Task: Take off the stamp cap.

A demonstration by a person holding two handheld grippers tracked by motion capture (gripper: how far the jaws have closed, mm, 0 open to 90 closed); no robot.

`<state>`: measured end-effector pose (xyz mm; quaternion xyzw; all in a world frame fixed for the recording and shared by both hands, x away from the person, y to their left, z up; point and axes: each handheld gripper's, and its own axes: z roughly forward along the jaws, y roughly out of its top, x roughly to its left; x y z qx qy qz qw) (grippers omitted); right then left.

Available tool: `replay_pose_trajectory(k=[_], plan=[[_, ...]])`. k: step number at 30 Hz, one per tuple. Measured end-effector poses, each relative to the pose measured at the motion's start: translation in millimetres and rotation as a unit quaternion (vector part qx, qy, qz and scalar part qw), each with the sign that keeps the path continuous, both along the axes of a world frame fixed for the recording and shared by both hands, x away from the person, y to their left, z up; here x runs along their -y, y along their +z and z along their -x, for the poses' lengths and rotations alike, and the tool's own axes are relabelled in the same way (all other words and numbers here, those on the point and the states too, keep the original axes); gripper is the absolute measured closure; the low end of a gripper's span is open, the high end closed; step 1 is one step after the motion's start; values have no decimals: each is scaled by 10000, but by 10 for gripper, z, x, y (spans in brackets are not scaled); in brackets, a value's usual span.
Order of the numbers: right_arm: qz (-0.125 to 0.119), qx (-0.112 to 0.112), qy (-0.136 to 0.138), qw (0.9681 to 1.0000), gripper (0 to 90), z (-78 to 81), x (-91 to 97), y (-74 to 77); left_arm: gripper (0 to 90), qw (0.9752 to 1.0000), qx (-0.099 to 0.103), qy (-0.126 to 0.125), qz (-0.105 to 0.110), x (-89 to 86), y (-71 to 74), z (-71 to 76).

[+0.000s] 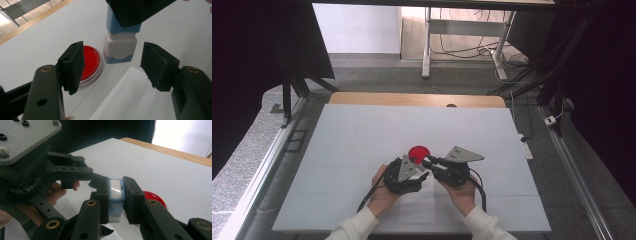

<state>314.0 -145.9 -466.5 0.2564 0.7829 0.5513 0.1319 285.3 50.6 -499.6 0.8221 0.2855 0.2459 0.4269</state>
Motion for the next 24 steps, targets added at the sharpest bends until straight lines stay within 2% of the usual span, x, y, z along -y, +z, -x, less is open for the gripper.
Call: replay_pose_trajectory(k=[13, 24], plan=[[-138, 15, -34, 9999, 756, 3, 18, 11, 421, 10000, -71, -25, -18, 2, -25, -22], [-130, 19, -26, 9999, 756, 7, 10, 6, 465, 10000, -45, -45, -41, 23, -39, -16]])
